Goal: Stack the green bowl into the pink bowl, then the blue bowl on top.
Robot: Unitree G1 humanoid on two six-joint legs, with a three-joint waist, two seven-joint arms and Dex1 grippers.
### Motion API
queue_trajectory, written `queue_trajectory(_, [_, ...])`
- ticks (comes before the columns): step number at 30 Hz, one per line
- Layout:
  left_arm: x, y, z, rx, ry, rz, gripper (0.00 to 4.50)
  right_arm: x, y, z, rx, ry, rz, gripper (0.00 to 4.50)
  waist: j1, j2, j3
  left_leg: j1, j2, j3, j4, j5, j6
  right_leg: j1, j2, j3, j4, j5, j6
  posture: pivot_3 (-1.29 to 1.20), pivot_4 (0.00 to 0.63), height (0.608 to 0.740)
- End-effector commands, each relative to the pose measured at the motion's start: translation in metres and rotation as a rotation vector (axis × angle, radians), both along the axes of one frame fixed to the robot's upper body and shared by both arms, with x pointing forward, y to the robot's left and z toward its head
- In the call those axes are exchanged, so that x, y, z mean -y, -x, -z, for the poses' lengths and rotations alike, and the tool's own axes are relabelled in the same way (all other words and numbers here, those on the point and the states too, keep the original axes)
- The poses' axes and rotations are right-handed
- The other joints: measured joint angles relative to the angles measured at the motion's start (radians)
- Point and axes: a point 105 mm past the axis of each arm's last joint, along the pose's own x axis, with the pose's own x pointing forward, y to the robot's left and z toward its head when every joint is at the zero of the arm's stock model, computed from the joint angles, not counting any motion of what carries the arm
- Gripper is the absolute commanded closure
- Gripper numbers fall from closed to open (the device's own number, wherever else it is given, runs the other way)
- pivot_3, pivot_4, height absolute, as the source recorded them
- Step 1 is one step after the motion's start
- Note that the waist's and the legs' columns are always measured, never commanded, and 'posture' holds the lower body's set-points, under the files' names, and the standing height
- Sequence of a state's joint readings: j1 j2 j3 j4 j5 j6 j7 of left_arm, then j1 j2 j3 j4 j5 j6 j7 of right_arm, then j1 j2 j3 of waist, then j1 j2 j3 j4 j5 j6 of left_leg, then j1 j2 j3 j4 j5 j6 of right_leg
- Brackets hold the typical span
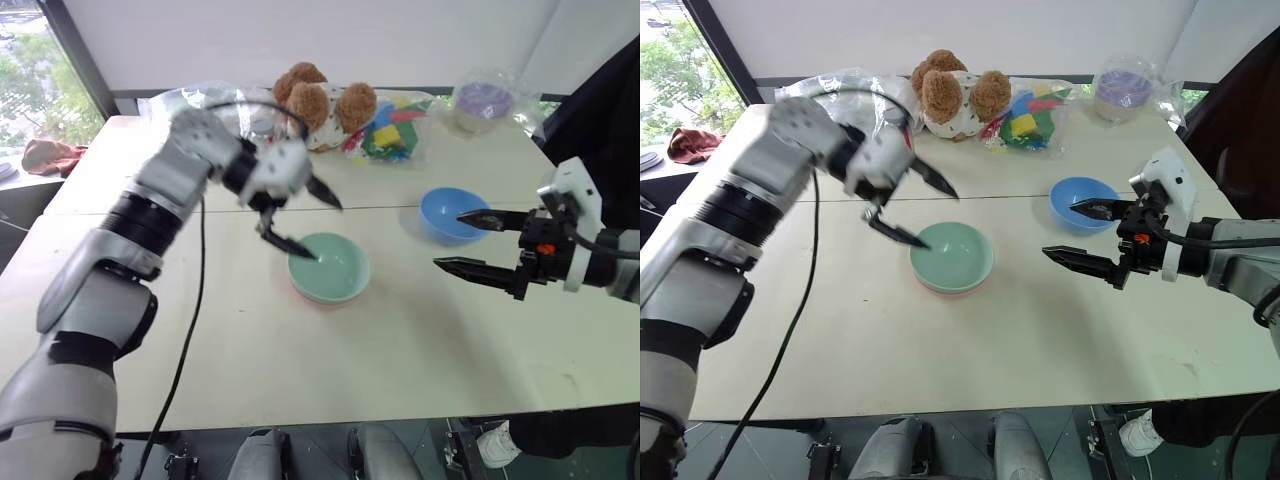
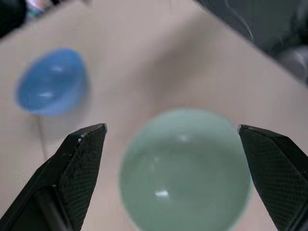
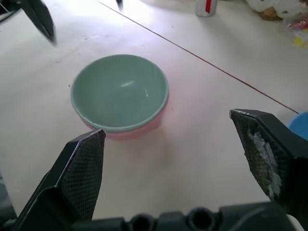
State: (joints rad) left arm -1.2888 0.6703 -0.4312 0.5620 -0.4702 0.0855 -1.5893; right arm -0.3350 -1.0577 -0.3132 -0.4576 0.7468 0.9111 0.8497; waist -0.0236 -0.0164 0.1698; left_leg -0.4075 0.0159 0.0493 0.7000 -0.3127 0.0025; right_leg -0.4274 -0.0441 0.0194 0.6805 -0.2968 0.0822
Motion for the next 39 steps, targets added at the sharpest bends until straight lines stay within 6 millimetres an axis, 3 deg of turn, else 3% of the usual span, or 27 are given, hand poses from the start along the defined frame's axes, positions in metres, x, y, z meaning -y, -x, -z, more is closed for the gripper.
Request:
queue_trajectory(1, [-0.031,0.001,-0.022,-0.076,0.155,-0.143,0.02,0.012,-0.023,-0.001,0.049,0.075,0.099,0.00,-0.010,0.001,0.000,0.000,0.000,0.000,0.000,0.000,0.000,0.000,0.000,0.000,0.000,0.000,0.000,0.00,0.150,0.740])
queue_trajectory(7, [-0.072,0.018,-0.001,-0.159,0.209,-0.325,0.02,0.022,-0.084,0.023,-0.035,0.133,0.221,0.00,-0.021,0.001,0.000,0.001,0.000,0.001,0.001,0.001,-0.001,0.000,-0.002,0.001,0.002,0.000,0.000,0.00,0.150,0.740])
queue_trajectory(12, [-0.086,0.034,0.018,-0.181,0.228,-0.432,0.02,0.027,-0.125,0.049,-0.130,0.206,0.229,0.00,-0.012,0.001,0.000,-0.001,0.000,0.000,0.000,0.001,-0.002,-0.002,-0.002,0.001,0.002,0.000,0.000,0.00,0.150,0.740])
queue_trajectory(16, [-0.090,0.044,0.024,-0.177,0.250,-0.493,0.02,0.033,-0.143,0.071,-0.188,0.282,0.231,0.00,-0.006,0.001,0.000,-0.002,0.000,0.001,-0.001,0.001,-0.002,-0.002,-0.003,0.001,0.001,0.000,0.000,0.00,0.150,0.740])
queue_trajectory(17, [-0.091,0.046,0.026,-0.170,0.251,-0.507,0.00,0.035,-0.146,0.075,-0.197,0.295,0.236,0.40,-0.003,0.001,0.000,-0.002,0.000,0.001,0.000,0.001,-0.002,-0.002,-0.004,0.001,0.001,0.000,0.000,0.00,0.150,0.740])
queue_trajectory(19, [-0.094,0.049,0.028,-0.159,0.254,-0.537,0.00,0.037,-0.148,0.078,-0.204,0.322,0.229,0.77,-0.005,0.001,0.000,-0.002,0.000,0.002,0.000,0.002,-0.004,-0.002,-0.004,0.001,0.001,0.000,0.000,0.00,0.150,0.740])
queue_trajectory(21, [-0.102,0.050,0.026,-0.146,0.270,-0.583,0.00,0.035,-0.150,0.076,-0.202,0.332,0.210,1.90,-0.007,0.001,0.000,-0.001,0.000,0.001,-0.001,0.004,-0.007,-0.002,-0.004,0.001,0.001,0.000,0.000,0.00,0.150,0.740])
queue_trajectory(26, [-0.118,0.052,0.023,-0.147,0.314,-0.660,0.00,0.029,-0.152,0.063,-0.153,0.366,0.149,4.42,-0.020,0.001,0.000,-0.001,0.000,0.001,-0.001,0.004,-0.007,-0.002,-0.004,0.001,0.002,0.000,0.000,0.00,0.150,0.740])
queue_trajectory(29, [-0.123,0.054,0.024,-0.155,0.327,-0.684,0.00,0.018,-0.150,0.043,-0.095,0.367,0.071,4.42,-0.022,0.001,0.000,0.001,0.000,0.001,-0.001,0.002,-0.004,0.000,-0.004,0.001,0.002,0.000,0.000,0.00,0.150,0.740])
queue_trajectory(31, [-0.125,0.054,0.024,-0.165,0.335,-0.689,0.00,-0.012,-0.132,0.016,-0.023,0.348,-0.127,4.42,-0.020,0.002,0.001,0.000,0.000,0.001,-0.001,0.002,-0.004,-0.001,-0.004,0.001,0.002,0.000,0.000,0.00,0.150,0.740])
queue_trajectory(33, [-0.125,0.053,0.025,-0.170,0.337,-0.692,0.00,-0.033,-0.109,0.005,0.006,0.347,-0.281,4.42,-0.019,0.002,0.001,-0.001,0.000,0.000,-0.002,0.002,-0.004,-0.003,-0.004,0.001,0.003,0.000,0.000,0.00,0.150,0.740])
queue_trajectory(36, [-0.122,0.049,0.027,-0.180,0.337,-0.681,0.00,-0.074,-0.061,0.007,0.065,0.444,-0.577,4.42,-0.015,0.002,0.001,-0.001,0.001,-0.001,-0.003,0.002,-0.004,-0.003,-0.004,-0.001,0.002,0.000,0.000,0.00,0.150,0.740])
queue_trajectory(39, [-0.119,0.048,0.027,-0.186,0.342,-0.670,0.00,-0.096,-0.040,0.021,0.100,0.504,-0.701,4.42,-0.014,0.002,0.000,-0.001,0.000,-0.001,-0.002,0.002,-0.004,-0.002,-0.005,-0.002,0.002,0.000,0.000,0.00,0.150,0.740])
